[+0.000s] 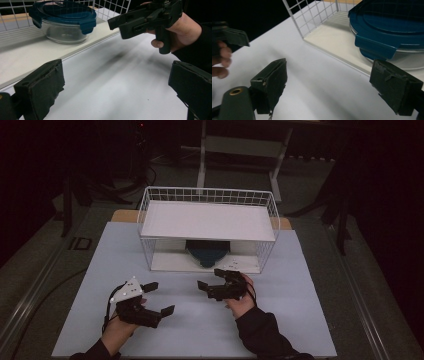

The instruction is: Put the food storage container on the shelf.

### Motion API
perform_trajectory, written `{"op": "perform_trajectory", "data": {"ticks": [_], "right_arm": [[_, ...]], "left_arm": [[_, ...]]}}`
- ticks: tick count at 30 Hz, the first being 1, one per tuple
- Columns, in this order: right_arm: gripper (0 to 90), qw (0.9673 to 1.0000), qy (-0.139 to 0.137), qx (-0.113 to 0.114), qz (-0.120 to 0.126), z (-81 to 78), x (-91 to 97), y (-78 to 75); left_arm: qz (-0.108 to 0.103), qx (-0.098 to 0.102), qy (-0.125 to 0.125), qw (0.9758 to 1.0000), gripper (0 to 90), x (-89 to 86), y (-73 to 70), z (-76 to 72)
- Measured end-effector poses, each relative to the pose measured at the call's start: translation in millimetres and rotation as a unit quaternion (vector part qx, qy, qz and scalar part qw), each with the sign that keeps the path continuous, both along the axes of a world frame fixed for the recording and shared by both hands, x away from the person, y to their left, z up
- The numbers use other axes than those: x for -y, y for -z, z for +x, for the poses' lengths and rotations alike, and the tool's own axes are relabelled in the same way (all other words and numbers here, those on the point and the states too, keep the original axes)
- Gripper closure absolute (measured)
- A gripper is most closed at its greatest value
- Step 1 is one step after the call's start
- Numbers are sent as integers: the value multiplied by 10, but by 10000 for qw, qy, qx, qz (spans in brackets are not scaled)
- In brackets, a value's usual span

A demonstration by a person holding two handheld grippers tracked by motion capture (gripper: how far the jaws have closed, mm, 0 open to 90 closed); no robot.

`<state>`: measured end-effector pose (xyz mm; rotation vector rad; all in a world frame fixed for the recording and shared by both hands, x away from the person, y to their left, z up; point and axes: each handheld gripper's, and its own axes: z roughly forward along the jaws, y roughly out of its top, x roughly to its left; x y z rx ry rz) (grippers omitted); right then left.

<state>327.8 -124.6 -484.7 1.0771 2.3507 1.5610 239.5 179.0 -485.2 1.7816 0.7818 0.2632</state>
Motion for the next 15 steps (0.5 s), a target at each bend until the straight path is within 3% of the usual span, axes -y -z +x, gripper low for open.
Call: {"op": "perform_trajectory", "data": {"ticks": [4,15], "right_arm": [[138,10000,-27,-62,15,-67,104,-15],[140,9998,102,165,-52,-352,432,-72]], "left_arm": [[76,-2,60,10000,4,-1,-1,-45],[36,-65,7,10000,4,-67,26,-121]]}}
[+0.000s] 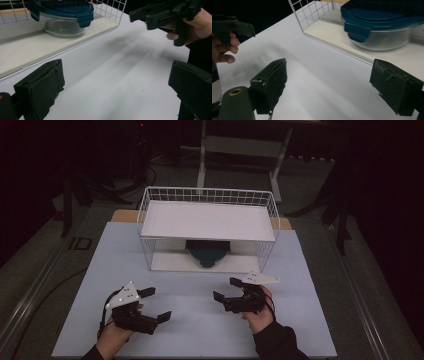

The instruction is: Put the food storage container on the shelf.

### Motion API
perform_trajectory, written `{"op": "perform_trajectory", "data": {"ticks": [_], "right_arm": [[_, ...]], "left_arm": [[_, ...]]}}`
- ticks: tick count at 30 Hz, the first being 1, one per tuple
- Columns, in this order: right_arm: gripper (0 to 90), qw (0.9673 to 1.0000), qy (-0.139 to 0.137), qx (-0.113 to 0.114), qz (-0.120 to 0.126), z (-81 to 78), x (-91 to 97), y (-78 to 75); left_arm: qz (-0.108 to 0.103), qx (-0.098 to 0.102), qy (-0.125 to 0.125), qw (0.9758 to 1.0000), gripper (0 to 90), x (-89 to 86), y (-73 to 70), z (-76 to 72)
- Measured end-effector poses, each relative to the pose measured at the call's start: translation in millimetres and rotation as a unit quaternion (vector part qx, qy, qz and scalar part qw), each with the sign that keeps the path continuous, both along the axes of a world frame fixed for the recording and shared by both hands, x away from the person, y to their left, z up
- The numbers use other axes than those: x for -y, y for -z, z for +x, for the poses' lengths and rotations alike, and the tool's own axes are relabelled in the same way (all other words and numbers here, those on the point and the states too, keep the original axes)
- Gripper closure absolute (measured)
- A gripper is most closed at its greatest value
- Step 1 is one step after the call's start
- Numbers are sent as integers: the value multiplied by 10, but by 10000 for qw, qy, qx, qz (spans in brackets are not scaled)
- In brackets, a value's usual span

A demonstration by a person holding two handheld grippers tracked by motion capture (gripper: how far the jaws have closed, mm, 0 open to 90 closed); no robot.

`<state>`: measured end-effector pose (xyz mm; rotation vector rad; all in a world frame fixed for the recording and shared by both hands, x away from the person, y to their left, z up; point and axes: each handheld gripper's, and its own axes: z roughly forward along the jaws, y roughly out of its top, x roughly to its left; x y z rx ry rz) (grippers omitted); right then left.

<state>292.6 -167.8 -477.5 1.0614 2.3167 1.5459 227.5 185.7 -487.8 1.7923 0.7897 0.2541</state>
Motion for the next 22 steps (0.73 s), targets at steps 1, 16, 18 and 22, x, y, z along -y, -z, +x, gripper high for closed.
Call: {"op": "perform_trajectory", "data": {"ticks": [1,16,18,22], "right_arm": [[140,10000,23,34,12,-30,37,-2],[141,9996,275,-30,-10,-276,420,109],[143,9995,299,-23,-71,-281,433,136],[143,9994,326,-10,-90,-276,449,162]], "left_arm": [[-6,-9,-6,10000,4,-5,3,-3],[0,39,-40,10000,4,-35,65,-34],[-26,36,-55,10000,4,-37,70,-31],[-26,57,-45,10000,4,-36,77,-36]]}}
